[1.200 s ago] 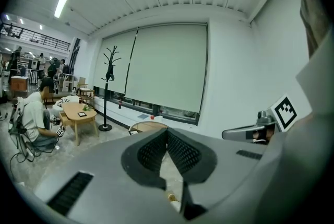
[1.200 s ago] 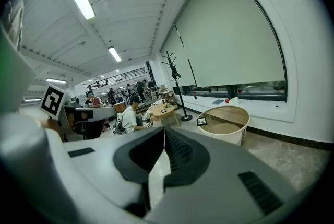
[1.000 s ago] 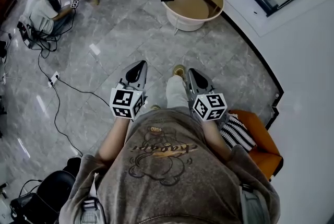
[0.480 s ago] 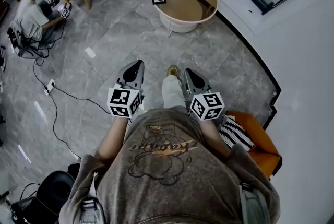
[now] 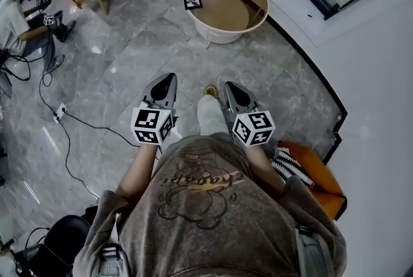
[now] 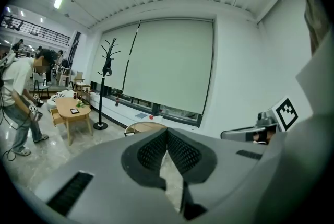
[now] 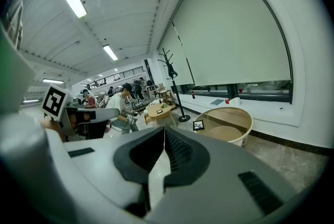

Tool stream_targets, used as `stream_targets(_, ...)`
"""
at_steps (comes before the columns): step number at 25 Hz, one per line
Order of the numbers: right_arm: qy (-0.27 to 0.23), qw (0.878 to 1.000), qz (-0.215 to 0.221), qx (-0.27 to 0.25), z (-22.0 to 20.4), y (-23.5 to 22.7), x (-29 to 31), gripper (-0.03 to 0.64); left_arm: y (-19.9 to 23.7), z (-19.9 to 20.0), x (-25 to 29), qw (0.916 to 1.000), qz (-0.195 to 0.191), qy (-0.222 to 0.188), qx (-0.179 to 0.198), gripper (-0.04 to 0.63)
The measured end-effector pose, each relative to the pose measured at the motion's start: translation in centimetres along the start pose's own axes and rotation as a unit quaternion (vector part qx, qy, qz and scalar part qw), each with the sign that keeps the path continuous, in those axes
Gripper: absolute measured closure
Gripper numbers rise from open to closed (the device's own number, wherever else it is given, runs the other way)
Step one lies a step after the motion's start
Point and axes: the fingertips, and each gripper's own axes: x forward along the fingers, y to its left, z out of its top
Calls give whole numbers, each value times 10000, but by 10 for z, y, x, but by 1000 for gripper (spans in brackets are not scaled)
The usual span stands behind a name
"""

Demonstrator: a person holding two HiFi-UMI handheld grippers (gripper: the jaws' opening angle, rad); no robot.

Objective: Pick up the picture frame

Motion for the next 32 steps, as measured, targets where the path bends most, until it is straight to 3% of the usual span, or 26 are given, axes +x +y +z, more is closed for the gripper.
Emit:
stream_targets(20,-45,9998,104,132,57,-59,75,597,19,47,97,9995,-143,230,141,577)
stream_targets(32,-20,9994,337,90,96,-102,126,597,32,75,160,9997,4,207,128,577)
